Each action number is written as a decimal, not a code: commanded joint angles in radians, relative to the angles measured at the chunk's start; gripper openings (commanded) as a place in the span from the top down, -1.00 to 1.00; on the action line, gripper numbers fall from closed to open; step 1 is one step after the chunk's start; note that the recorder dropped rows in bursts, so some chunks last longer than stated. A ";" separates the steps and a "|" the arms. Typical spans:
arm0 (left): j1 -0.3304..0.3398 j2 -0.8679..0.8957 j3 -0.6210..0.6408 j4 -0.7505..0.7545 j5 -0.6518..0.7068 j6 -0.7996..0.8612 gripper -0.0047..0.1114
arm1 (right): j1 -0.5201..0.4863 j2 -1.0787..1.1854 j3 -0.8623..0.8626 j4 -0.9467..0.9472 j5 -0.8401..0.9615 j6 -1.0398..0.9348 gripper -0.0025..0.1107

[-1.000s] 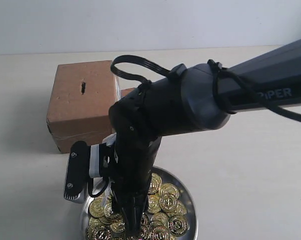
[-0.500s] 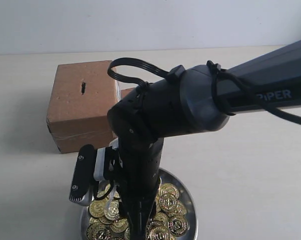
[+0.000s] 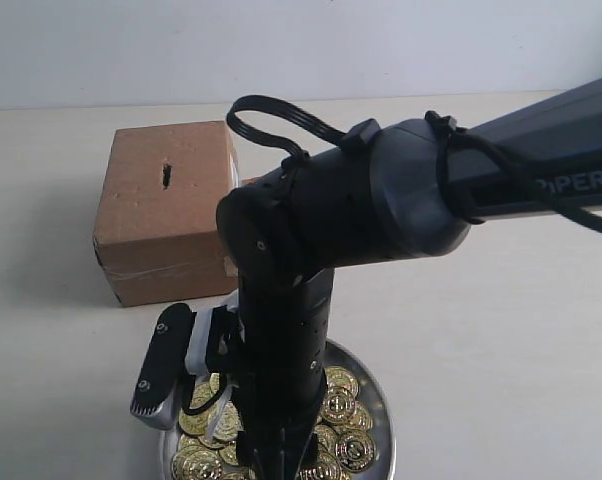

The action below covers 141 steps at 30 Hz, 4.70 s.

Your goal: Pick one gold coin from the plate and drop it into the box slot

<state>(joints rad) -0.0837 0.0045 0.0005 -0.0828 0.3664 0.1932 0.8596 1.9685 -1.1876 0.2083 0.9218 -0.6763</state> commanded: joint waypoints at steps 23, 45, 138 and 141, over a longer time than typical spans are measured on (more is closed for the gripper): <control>-0.006 -0.005 -0.001 -0.003 -0.010 0.002 0.92 | 0.002 0.034 -0.009 0.064 -0.011 -0.097 0.00; -0.006 -0.005 -0.001 -0.003 -0.010 0.002 0.92 | 0.002 0.034 -0.009 0.063 -0.007 -0.096 0.00; -0.006 -0.005 -0.001 -0.003 -0.010 0.002 0.92 | 0.002 0.062 -0.009 0.046 0.018 -0.078 0.48; -0.006 -0.005 -0.001 -0.003 -0.010 0.002 0.92 | 0.002 0.040 -0.009 0.046 0.018 -0.078 0.48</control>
<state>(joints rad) -0.0837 0.0045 0.0005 -0.0828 0.3664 0.1932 0.8596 2.0275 -1.1946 0.2677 0.9333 -0.7529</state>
